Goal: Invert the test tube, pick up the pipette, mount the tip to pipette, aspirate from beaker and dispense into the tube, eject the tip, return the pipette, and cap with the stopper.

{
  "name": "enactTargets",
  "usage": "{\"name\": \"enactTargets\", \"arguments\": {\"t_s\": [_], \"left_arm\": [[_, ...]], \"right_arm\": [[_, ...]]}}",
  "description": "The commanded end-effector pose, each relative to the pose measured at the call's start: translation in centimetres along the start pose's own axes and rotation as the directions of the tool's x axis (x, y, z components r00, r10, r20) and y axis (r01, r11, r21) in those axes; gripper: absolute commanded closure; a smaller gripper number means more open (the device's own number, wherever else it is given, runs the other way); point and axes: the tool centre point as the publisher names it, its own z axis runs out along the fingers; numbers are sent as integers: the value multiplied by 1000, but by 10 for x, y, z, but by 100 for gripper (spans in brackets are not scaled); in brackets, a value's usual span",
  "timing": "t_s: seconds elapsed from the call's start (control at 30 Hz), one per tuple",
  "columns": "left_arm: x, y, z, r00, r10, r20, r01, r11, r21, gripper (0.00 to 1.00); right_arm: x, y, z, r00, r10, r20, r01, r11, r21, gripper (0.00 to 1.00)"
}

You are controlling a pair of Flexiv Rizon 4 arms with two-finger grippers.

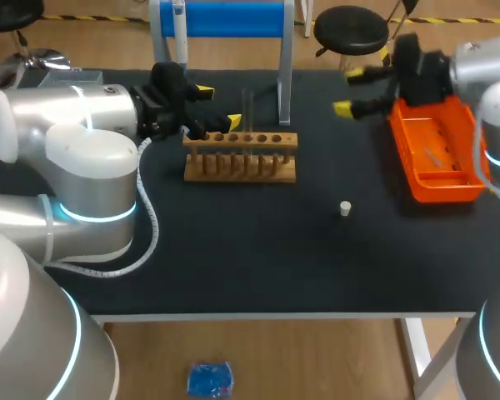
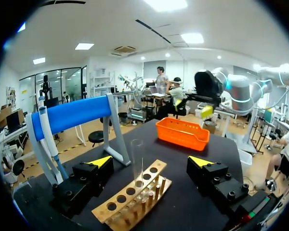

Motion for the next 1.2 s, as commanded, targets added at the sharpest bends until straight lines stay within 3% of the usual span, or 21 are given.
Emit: {"name": "enactTargets", "arguments": {"t_s": [0.03, 0.43, 0.8, 1.2], "left_arm": [[1, 1, 1, 1000, -1, 4, 1, 1000, 4, 0], [1, 1, 1, 1000, -1, 4, 1, 1000, 4, 0], [1, 1, 1, 1000, -1, 4, 1, 1000, 4, 0], [1, 1, 1, 1000, -1, 4, 1, 1000, 4, 0]], "right_arm": [[33, -24, -51, 999, 19, 26, -20, 1000, 13, 0], [59, -77, -53, 1000, 22, -2, -22, 1000, -7, 0], [73, -120, -28, 998, 51, -32, -51, 998, 22, 0], [92, -154, -1, 1000, -17, 12, 16, 996, 89, 0]]}}
